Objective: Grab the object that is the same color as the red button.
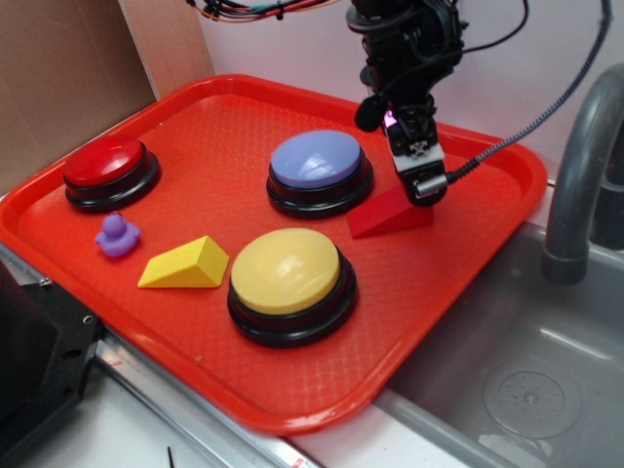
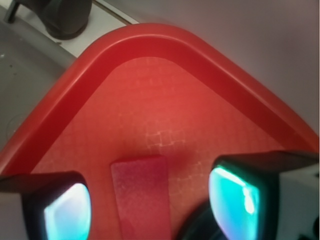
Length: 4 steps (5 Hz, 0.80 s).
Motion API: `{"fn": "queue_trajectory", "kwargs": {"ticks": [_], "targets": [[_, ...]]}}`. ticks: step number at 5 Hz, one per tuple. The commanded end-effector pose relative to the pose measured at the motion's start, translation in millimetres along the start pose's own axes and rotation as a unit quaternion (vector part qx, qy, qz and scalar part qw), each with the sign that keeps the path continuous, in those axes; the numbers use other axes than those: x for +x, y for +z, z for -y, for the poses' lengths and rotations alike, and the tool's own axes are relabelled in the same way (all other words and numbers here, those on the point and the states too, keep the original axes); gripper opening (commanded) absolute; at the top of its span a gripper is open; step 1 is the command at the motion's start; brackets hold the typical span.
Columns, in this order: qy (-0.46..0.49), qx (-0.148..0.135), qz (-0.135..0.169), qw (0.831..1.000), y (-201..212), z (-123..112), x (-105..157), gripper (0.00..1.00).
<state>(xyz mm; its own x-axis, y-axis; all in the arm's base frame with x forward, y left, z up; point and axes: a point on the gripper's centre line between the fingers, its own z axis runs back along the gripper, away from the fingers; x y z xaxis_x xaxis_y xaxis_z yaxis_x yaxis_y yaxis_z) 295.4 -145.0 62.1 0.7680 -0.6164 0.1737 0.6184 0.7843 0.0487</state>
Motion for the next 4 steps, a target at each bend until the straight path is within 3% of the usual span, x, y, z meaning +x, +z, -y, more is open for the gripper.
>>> {"fn": "queue_trajectory", "kwargs": {"ticks": [1,3,4], "targets": [[-0.004,-0.003,0.006,1.000,-4,15,11,1.00],[0.019,-0.011,0.019,1.000,-9,10,-8,1.00],[0.011,-0.012,0.019,1.000,-11,9,-6,1.00]]}}
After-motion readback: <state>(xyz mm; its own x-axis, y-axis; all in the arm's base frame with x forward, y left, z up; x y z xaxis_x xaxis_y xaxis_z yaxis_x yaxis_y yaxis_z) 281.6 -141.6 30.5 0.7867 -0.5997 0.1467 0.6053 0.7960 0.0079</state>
